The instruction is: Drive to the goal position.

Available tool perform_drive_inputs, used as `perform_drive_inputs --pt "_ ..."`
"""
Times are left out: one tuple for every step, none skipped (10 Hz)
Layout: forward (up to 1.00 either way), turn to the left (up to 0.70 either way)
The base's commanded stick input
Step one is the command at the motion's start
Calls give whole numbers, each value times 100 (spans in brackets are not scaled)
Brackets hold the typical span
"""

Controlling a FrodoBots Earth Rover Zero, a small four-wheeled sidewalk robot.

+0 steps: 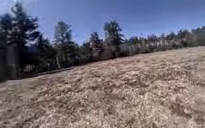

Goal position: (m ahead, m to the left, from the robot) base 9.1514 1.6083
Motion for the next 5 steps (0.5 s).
perform_drive_inputs --pt "70 -3" --pt "70 0" --pt "70 0" --pt "70 0" --pt "70 0"
